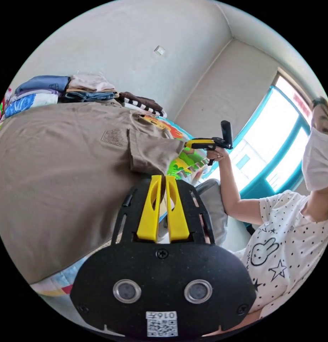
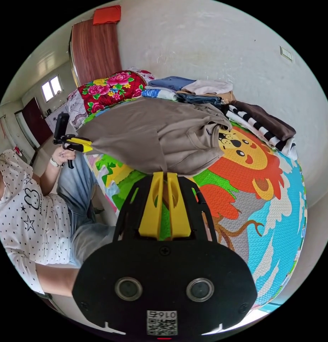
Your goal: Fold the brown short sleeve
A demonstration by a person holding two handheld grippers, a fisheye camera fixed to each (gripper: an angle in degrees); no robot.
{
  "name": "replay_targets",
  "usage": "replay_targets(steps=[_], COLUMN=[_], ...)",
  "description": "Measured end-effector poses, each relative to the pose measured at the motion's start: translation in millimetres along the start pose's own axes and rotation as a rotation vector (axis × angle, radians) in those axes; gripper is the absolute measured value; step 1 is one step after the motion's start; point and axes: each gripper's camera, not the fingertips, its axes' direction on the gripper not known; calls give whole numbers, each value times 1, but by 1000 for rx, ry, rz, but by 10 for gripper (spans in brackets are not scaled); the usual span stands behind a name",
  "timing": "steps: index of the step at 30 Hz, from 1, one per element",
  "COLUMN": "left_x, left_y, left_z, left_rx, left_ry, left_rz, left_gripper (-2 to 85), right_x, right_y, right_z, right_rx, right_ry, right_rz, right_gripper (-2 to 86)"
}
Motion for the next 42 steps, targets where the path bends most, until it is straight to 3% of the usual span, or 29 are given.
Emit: replay_targets(steps=[4, 12, 17, 23, 28, 33, 42], left_x=[-2, 10, 9, 4, 1, 4, 16], left_y=[7, 11, 13, 12, 7, 1, -10], left_z=[2, 23, 31, 39, 47, 56, 80], left_rx=[-2, -90, -102, -88, -82, -73, -123], left_ry=[57, -24, -13, 12, 33, 30, 16], left_rz=[28, 116, 113, 93, 84, 90, 153], left_gripper=[-7, -7, -7, -7, -7, -7, -10], right_x=[10, 14, 11, 5, -13, -11, -23], right_y=[6, 23, 35, 39, 14, 0, 19], right_z=[-9, -32, -20, -54, -24, -8, -28], right_rx=[25, 91, -113, 126, -29, -114, -134], right_ry=[-30, -91, 21, 7, 39, -29, 26], right_rz=[51, 20, 5, 6, -90, -106, -252], right_gripper=[7, 0, -2, 19, 85, 17, 1])
